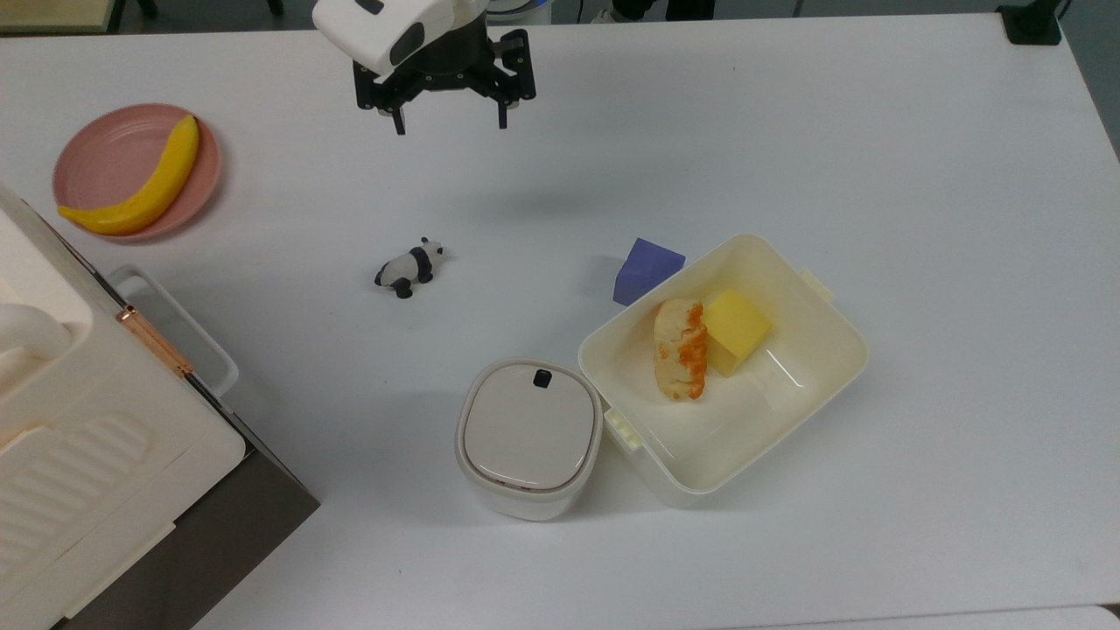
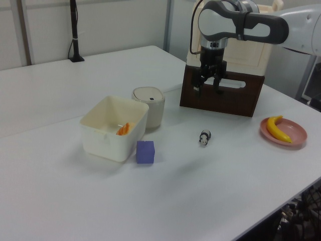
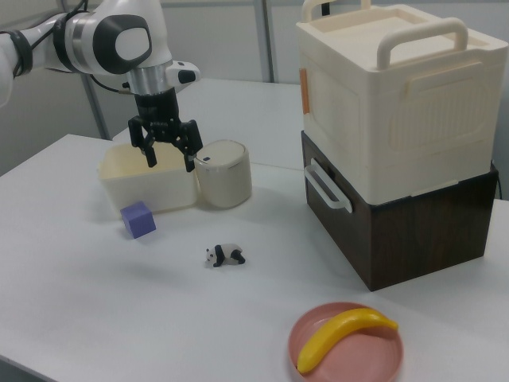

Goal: Slide open the drawer
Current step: 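Move the gripper over to the white handle of the brown drawer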

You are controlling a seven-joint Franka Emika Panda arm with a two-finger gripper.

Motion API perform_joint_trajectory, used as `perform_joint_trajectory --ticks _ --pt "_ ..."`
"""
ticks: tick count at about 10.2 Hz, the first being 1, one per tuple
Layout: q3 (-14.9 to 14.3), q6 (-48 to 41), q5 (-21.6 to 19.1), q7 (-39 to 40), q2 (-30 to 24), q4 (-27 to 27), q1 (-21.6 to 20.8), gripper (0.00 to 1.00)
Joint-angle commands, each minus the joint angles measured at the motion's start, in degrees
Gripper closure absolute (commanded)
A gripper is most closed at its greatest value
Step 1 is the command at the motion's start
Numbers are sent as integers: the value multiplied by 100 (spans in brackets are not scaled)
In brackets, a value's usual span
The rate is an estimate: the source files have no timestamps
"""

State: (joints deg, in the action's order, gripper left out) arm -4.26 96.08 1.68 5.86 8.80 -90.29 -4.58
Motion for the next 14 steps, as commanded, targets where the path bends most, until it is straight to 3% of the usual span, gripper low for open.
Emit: perform_joint_trajectory --ticks 1,8,11,13,14 --pt "-48 104 8 -233 -28 -94 -16 0" --pt "-66 173 165 19 51 81 19 0" --pt "-101 428 359 1309 51 82 291 0" --pt "-145 945 666 2319 313 29 440 6" --pt "-337 1513 902 2532 498 3 432 6"
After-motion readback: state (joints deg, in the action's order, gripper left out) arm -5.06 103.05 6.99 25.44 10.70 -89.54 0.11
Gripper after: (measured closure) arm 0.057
